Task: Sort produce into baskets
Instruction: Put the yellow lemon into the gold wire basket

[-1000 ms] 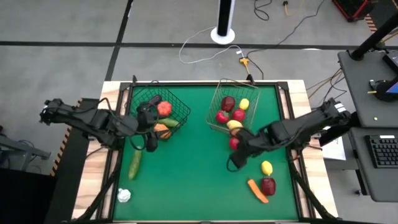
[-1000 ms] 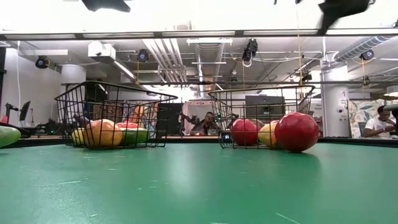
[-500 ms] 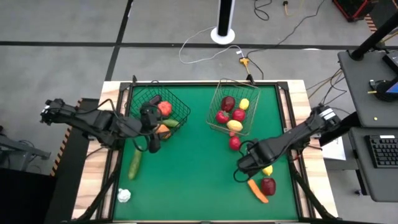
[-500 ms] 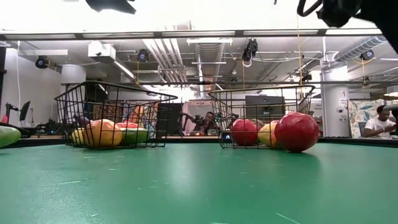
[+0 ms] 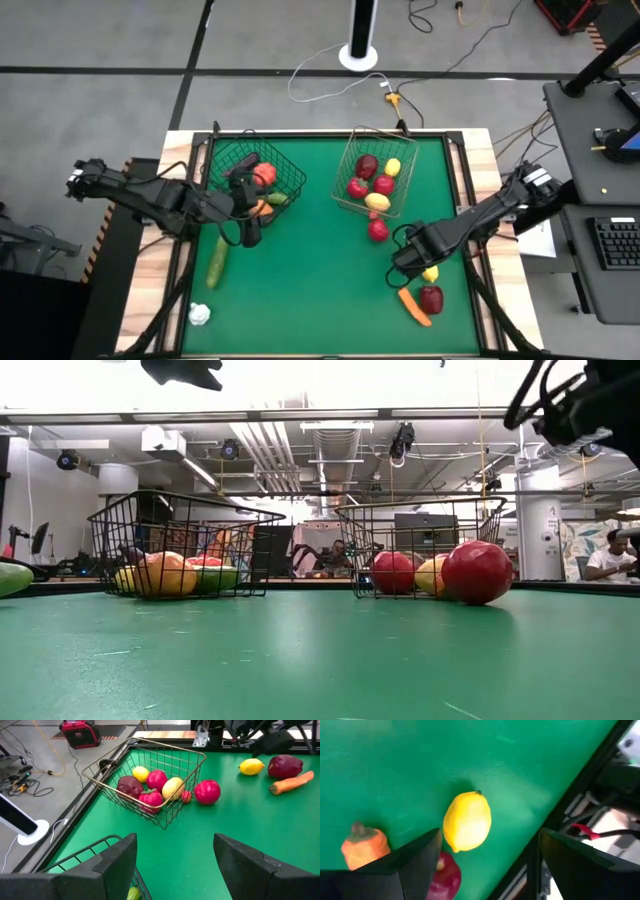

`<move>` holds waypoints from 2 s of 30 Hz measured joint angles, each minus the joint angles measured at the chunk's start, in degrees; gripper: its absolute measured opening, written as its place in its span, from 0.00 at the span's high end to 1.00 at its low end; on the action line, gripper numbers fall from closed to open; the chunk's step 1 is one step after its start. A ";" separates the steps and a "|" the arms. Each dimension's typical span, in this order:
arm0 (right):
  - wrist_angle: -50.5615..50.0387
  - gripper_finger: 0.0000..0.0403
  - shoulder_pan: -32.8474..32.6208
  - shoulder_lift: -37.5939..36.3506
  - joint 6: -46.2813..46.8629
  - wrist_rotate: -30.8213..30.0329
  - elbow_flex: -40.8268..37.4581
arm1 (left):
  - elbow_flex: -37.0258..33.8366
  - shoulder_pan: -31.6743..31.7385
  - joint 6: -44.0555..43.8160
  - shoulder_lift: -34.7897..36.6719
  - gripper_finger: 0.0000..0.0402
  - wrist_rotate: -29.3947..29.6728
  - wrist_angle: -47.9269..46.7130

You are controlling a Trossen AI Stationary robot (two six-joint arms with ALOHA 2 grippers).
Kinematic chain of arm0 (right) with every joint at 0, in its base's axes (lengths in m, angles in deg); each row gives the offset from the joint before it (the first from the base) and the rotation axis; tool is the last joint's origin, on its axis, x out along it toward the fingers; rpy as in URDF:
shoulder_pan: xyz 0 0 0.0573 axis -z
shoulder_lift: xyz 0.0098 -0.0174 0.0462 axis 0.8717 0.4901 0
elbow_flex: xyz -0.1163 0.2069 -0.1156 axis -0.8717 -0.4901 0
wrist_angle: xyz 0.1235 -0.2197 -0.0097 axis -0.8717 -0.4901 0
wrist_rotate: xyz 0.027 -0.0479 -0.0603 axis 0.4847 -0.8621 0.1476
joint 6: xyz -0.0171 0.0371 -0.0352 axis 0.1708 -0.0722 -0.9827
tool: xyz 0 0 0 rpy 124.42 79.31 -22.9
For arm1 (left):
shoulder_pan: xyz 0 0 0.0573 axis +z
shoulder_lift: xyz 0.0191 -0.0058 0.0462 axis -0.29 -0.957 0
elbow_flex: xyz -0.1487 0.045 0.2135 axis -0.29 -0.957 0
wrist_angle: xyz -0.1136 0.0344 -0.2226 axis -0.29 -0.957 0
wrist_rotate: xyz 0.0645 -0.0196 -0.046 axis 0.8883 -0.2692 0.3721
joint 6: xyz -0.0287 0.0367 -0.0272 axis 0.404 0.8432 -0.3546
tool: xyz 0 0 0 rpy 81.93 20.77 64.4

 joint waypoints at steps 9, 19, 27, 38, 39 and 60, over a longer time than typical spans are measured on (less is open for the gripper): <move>16.71 0.19 -0.02 -2.21 1.48 2.77 -12.11 | 0.00 0.00 0.00 0.02 0.39 0.00 -0.38; 19.33 0.21 -0.02 -1.96 1.66 2.46 -16.81 | -0.02 0.00 -0.06 0.02 0.39 0.00 -0.37; 19.37 0.37 -0.02 -1.86 1.90 2.01 -16.89 | -0.09 0.00 -0.22 0.02 0.39 0.66 -0.28; 19.22 0.65 -0.02 -1.86 2.57 0.62 -16.86 | -0.11 0.00 -0.26 0.02 0.39 0.79 -0.28; 18.85 0.67 -0.02 -1.86 2.80 0.10 -16.71 | -0.11 0.00 -0.37 0.02 0.39 0.81 -0.28; 8.37 0.79 -1.21 -5.89 -3.31 -4.30 -3.27 | -0.37 -0.01 -0.72 -0.06 0.39 0.94 -0.45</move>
